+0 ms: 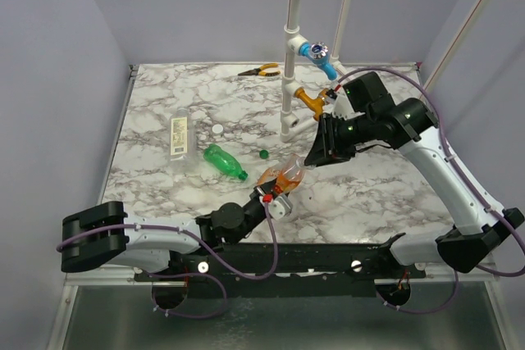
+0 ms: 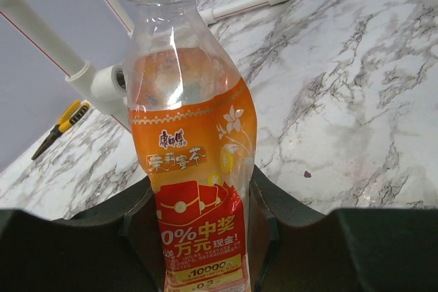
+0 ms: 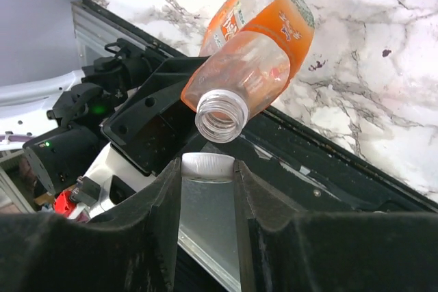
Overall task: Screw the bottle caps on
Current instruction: Screw the bottle cap onto the plastic bottle.
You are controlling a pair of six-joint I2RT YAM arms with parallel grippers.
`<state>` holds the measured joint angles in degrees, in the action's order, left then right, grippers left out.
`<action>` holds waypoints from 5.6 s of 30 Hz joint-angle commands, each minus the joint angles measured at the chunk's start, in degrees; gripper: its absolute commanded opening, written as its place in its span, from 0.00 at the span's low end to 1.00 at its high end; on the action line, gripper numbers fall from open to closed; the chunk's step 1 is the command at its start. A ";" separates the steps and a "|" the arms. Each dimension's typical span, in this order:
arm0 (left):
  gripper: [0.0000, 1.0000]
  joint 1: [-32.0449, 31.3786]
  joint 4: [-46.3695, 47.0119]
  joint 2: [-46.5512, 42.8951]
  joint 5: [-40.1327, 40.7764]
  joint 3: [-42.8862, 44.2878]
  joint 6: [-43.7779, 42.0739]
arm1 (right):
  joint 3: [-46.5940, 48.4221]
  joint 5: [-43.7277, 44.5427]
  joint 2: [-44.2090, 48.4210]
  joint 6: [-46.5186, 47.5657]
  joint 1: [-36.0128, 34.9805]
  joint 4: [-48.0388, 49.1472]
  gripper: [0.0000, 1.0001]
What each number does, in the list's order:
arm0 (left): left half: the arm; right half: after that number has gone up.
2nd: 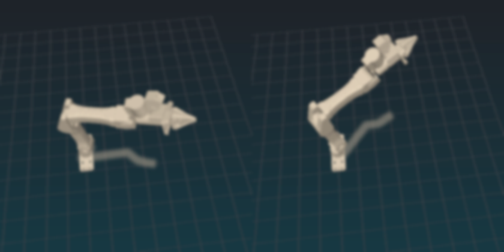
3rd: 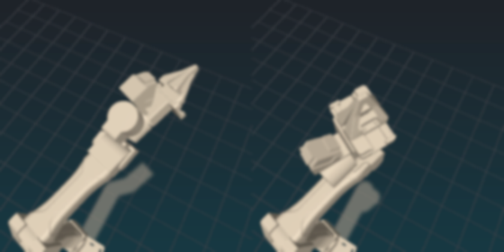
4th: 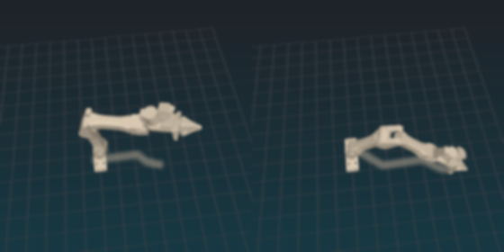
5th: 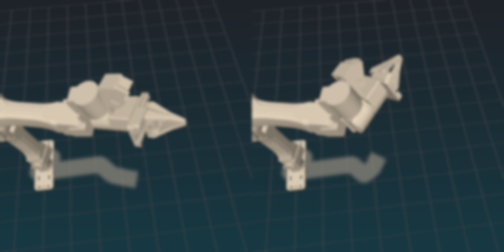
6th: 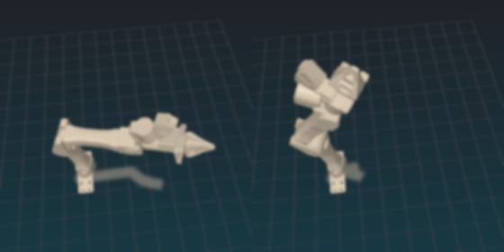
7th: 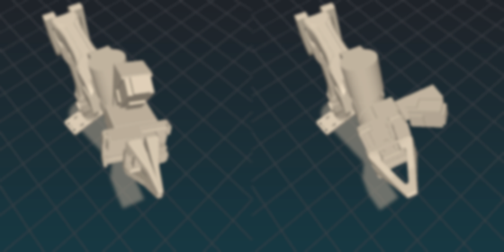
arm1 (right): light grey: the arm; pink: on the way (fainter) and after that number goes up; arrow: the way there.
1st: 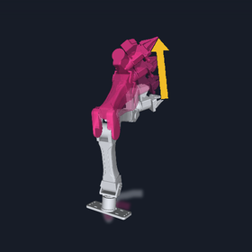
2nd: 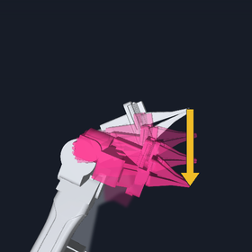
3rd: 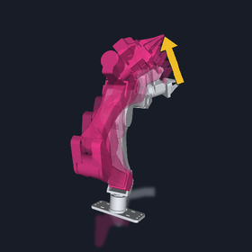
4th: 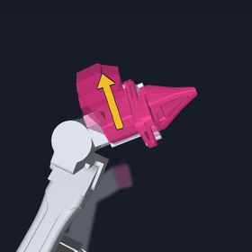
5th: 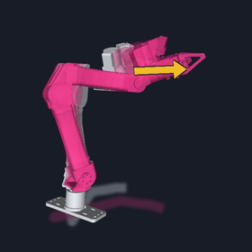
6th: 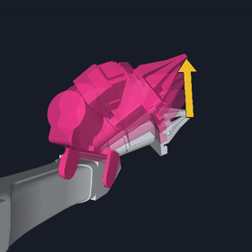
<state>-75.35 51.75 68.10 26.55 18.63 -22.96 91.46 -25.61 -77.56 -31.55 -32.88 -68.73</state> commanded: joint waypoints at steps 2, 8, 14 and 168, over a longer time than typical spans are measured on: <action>0.00 -1.32 4.30 1.09 1.58 -0.46 -3.63 | -0.26 -1.10 1.99 -1.24 0.39 -3.50 0.33; 0.00 -3.04 5.51 2.05 2.70 -0.25 -6.17 | -0.76 -0.41 1.81 -1.39 0.58 -3.94 0.33; 0.00 -4.11 7.78 3.33 3.94 -0.35 -8.25 | -1.15 -1.64 1.45 -0.67 2.10 -4.87 0.33; 0.00 -5.02 24.28 22.95 7.10 5.05 0.00 | -0.41 5.44 -4.67 -1.68 4.47 -7.51 0.40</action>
<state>-80.68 73.10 90.21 33.28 22.57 -25.69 89.36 -22.81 -82.00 -32.99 -28.49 -76.38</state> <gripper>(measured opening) 0.420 0.396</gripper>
